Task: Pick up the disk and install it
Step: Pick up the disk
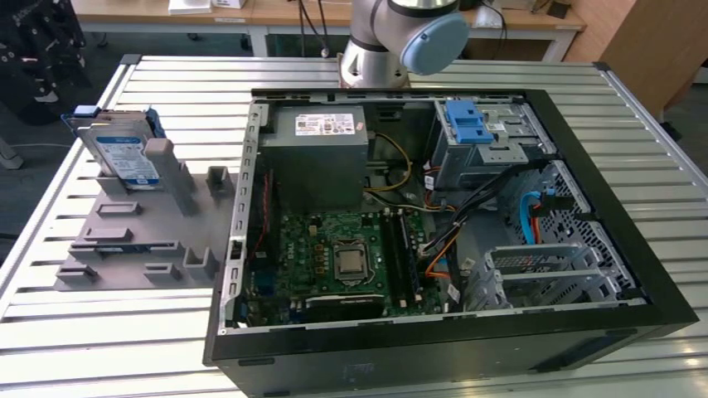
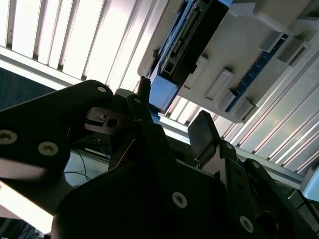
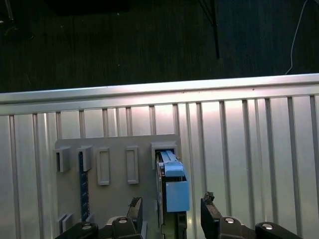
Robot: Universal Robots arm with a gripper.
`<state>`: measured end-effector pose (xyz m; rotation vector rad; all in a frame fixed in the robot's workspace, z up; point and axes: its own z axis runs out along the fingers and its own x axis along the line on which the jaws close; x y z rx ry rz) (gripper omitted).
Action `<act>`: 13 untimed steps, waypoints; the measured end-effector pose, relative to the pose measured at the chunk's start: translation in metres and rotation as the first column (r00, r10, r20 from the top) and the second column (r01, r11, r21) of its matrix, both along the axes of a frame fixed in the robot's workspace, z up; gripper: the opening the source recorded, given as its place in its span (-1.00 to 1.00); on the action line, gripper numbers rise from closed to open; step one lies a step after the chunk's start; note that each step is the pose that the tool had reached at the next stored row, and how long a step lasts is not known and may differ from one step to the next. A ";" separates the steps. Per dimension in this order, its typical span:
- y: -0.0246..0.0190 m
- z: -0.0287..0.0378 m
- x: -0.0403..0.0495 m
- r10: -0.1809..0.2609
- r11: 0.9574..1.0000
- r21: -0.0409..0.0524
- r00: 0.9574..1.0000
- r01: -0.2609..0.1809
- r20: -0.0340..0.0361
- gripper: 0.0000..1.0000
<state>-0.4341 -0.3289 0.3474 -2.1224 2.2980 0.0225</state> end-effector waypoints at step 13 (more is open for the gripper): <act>0.0012 -0.0055 -0.0007 -0.004 1.000 0.000 1.000 0.004 0.000 0.15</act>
